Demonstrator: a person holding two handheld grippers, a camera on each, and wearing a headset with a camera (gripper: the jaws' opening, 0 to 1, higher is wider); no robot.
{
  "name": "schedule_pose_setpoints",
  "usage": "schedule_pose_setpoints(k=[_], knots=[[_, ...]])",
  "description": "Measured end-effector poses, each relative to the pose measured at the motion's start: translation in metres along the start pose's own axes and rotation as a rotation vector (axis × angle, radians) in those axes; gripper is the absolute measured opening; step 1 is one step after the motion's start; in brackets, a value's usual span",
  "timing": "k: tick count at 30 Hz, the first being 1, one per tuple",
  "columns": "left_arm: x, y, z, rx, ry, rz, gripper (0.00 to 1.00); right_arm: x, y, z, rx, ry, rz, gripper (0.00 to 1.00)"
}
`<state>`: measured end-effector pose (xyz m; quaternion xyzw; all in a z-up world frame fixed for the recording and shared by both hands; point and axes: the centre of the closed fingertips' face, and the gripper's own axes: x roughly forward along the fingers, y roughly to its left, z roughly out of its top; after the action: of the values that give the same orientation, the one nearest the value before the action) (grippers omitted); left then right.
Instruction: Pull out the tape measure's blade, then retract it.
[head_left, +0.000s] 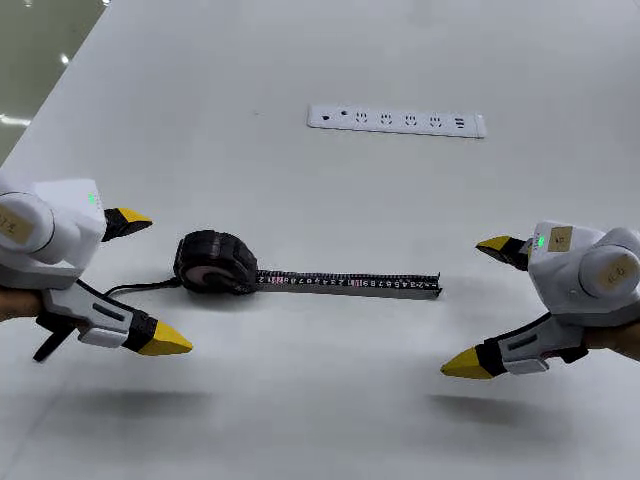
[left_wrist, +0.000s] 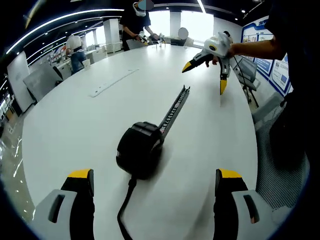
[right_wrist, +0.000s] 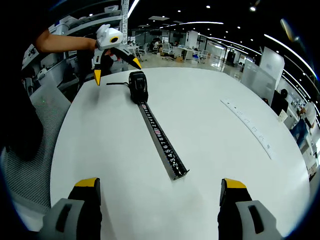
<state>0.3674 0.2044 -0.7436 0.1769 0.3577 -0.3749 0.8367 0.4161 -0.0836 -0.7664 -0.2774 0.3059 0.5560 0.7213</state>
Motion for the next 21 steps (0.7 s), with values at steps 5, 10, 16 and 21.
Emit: schedule_pose_setpoints(k=[5, 10, 16, 21], knots=[[0.001, -0.002, 0.002, -0.024, -0.026, 0.017, 0.99, 0.0, 0.001, -0.001, 0.031, -0.007, -0.014, 0.99], [0.0, -0.006, 0.002, -0.047, -0.049, 0.03, 0.99, 0.0, 0.002, 0.0, 0.058, -0.026, -0.032, 0.99], [-0.001, -0.009, 0.003, -0.075, -0.075, 0.049, 0.99, -0.001, 0.007, 0.004, 0.103, -0.046, -0.048, 0.99], [-0.003, -0.012, 0.004, -0.102, -0.1, 0.07, 0.99, -0.001, 0.011, 0.008, 0.133, -0.067, -0.059, 0.99]])
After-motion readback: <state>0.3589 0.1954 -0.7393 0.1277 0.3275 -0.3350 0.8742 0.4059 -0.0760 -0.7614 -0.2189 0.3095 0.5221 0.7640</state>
